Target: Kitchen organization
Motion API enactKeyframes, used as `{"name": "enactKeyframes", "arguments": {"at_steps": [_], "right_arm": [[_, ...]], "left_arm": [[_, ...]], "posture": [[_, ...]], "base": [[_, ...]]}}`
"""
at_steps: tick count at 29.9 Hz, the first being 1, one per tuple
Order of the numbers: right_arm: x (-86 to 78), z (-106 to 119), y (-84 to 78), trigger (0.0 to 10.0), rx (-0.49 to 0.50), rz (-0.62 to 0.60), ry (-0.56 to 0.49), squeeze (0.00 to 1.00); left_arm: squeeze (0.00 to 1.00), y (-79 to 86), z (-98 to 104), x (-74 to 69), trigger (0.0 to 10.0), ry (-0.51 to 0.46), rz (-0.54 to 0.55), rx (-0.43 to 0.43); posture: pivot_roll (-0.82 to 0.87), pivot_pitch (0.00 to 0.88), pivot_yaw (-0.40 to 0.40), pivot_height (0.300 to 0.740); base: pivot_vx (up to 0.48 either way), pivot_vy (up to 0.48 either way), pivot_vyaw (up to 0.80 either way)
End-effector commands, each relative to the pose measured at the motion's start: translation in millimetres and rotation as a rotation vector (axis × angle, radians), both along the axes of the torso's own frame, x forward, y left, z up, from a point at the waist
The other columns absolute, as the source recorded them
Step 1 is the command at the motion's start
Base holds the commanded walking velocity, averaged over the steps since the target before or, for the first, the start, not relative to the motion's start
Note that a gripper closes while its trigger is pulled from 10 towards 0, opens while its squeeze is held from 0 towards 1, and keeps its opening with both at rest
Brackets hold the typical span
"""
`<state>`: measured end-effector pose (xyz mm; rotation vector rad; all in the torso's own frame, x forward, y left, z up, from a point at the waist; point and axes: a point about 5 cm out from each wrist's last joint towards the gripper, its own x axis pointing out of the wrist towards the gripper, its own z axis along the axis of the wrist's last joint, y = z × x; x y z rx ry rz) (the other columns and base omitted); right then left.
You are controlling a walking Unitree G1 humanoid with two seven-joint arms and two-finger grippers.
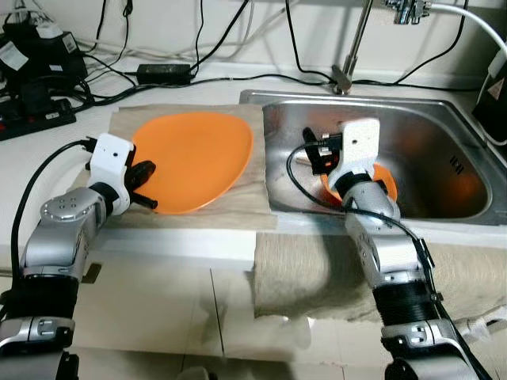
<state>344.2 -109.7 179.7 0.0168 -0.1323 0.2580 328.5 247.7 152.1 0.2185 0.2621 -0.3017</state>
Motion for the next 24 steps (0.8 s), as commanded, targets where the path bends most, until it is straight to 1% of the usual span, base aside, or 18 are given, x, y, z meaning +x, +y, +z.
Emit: {"name": "enactKeyframes", "arguments": {"at_steps": [1,2,3,4,8,9,10,12,13,14,15,16,19,23,24], "right_arm": [[5.6,18,9.2,10.0,0.062,0.067,-0.017,0.0],[7.2,22,12.7,10.0,0.079,0.085,-0.018,0.0],[7.2,22,12.7,10.0,0.079,0.085,-0.018,0.0],[9.1,25,16.4,10.0,0.106,0.105,-0.012,0.0],[16.7,31,28.1,10.0,0.259,0.155,0.051,0.0],[20.1,32,33.7,10.0,0.314,0.176,0.083,0.0],[20.1,32,33.7,10.0,0.314,0.176,0.083,0.0],[23.6,32,38.9,10.0,0.362,0.195,0.116,0.0],[23.6,32,38.9,10.0,0.362,0.195,0.116,0.0],[26.4,31,42.3,10.0,0.401,0.202,0.147,0.0],[28.0,29,43.2,10.0,0.414,0.197,0.162,0.0],[28.0,29,43.2,10.0,0.414,0.197,0.162,0.0],[31.4,18,43.9,10.0,0.443,0.166,0.218,0.0],[32.3,14,44.5,10.0,0.463,0.16,0.244,0.0],[32.7,11,44.9,10.0,0.482,0.157,0.266,0.0]], "left_arm": [[0.0,-4.3,-36,-8.5,10.0,0.155,-0.011,0.022],[0.0,-5.1,-36,-8.0,10.0,0.153,-0.013,0.022],[0.0,-5.1,-36,-8.0,10.0,0.153,-0.013,0.022],[0.0,-6.1,-36,-7.2,10.0,0.151,-0.016,0.021],[0.0,-9.3,-36,-5.2,10.0,0.147,-0.025,0.019],[0.0,-10.6,-36,-4.6,10.0,0.147,-0.03,0.019],[0.0,-10.6,-36,-4.6,10.0,0.147,-0.03,0.019],[0.0,-11.9,-36,-3.8,10.0,0.146,-0.035,0.019],[0.0,-11.9,-36,-3.8,10.0,0.146,-0.035,0.019],[0.0,-13.6,-36,-3.2,10.0,0.145,-0.042,0.02],[0.0,-14.1,-36,-3.0,10.0,0.145,-0.044,0.021],[0.0,-14.1,-36,-3.0,10.0,0.145,-0.044,0.021],[0.0,-14.7,-36,-2.8,10.0,0.144,-0.048,0.023],[0.0,-14.2,-36,-3.0,10.0,0.145,-0.048,0.023],[0.0,-13.6,-37,-3.3,10.0,0.146,-0.047,0.025]], "posture": [[0.07,0.02,-0.013,0.74],[0.07,0.019,-0.014,0.74],[0.07,0.019,-0.014,0.74],[0.07,0.018,-0.014,0.74],[0.08,0.017,-0.015,0.74],[0.08,0.017,-0.014,0.74],[0.08,0.017,-0.014,0.74],[0.08,0.018,-0.012,0.74],[0.08,0.018,-0.012,0.74],[0.09,0.018,-0.014,0.74],[0.09,0.018,-0.014,0.74],[0.09,0.018,-0.014,0.74],[0.09,0.018,-0.014,0.74],[0.09,0.018,-0.014,0.74],[0.09,0.018,-0.014,0.74]], "base": [[0.0,0.0,0.0],[0.0,0.0,0.0],[0.0,0.0,0.0],[0.0,0.0,0.0],[0.0,0.0,0.0],[0.0,0.0,0.0],[0.0,0.0,0.0],[0.0,0.0,0.0],[0.0,0.0,0.0],[0.0,0.0,0.0],[0.0,0.0,0.0],[0.0,0.0,0.0],[0.0,0.0,0.0],[0.0,0.0,0.0],[0.0,0.0,0.0]]}}
